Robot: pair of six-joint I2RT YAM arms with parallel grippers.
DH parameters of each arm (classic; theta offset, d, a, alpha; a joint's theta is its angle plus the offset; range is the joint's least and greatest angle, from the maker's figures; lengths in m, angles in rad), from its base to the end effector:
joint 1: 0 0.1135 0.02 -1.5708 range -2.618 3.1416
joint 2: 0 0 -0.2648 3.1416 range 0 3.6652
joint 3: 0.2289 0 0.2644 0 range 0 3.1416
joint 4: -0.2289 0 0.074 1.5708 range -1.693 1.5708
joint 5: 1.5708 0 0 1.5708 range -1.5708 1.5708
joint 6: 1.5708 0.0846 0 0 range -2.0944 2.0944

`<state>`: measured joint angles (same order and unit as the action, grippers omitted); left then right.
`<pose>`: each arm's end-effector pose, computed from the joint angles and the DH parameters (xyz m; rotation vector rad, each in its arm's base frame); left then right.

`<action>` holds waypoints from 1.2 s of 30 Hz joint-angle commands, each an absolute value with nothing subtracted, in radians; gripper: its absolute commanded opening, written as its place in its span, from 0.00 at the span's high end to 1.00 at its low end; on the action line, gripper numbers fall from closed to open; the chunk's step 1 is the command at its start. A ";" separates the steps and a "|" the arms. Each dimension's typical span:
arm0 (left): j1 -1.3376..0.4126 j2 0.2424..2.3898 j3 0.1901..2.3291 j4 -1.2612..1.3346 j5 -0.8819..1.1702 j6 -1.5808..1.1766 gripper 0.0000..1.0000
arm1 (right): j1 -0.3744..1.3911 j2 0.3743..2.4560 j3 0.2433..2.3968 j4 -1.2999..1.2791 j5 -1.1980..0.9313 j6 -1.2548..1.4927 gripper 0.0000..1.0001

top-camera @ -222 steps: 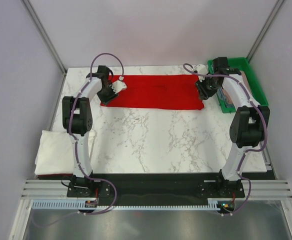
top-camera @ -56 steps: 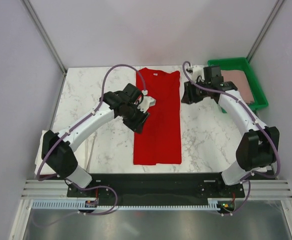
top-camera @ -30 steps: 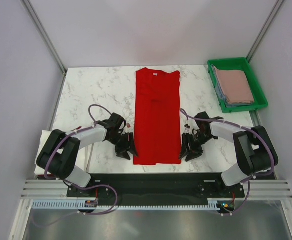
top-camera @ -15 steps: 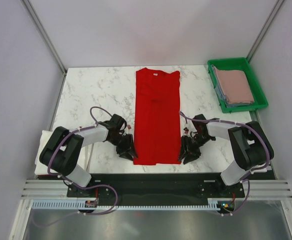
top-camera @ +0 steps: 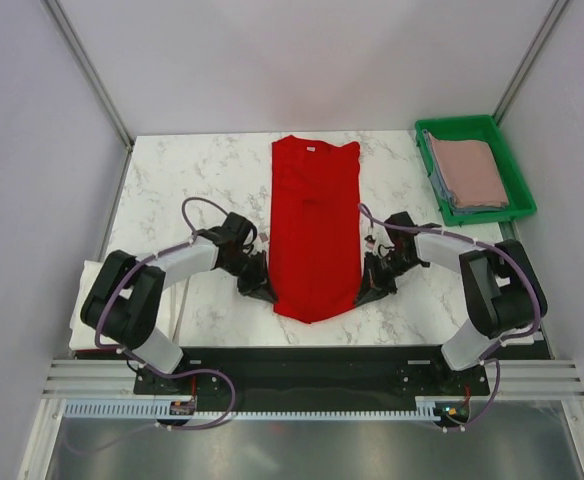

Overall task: Fold and stack the t-shirts
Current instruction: Fold the tshirt

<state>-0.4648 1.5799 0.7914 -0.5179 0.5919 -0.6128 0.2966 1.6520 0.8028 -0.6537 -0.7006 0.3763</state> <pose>0.2329 -0.1696 0.0987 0.0973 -2.9058 0.9585 0.2385 0.1299 0.0854 -0.0769 -2.8017 -0.9980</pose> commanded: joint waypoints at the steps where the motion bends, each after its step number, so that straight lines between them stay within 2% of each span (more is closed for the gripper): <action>1: -0.431 1.555 0.926 -0.564 0.566 -0.507 0.98 | 0.258 1.583 0.900 -0.678 -0.776 0.338 1.00; 8: -0.387 1.618 1.135 -0.597 0.480 -0.416 0.98 | 0.175 1.609 1.032 -0.612 -0.793 0.376 1.00; 18: -0.336 1.847 1.426 -0.565 0.453 -0.325 0.98 | 0.146 1.874 1.397 -0.545 -0.746 0.345 1.00; 22: -0.330 1.954 1.558 -0.563 0.433 -0.296 0.98 | 0.146 1.971 1.492 -0.545 -0.709 0.315 1.00; 30: -0.305 2.097 1.684 -0.560 0.388 -0.285 0.98 | 0.146 2.089 1.663 -0.529 -0.655 0.270 1.00; 31: -0.305 2.105 1.693 -0.557 0.388 -0.284 0.94 | 0.147 2.098 1.678 -0.529 -0.652 0.265 1.00; 33: -0.305 2.115 1.709 -0.555 0.376 -0.288 0.88 | 0.146 2.123 1.712 -0.523 -0.647 0.265 0.96; 34: -0.305 2.115 1.710 -0.555 0.364 -0.290 0.80 | 0.146 2.131 1.720 -0.523 -0.646 0.264 0.82; 36: -0.307 2.112 1.709 -0.555 0.322 -0.290 0.68 | 0.147 2.140 1.739 -0.523 -0.635 0.249 0.70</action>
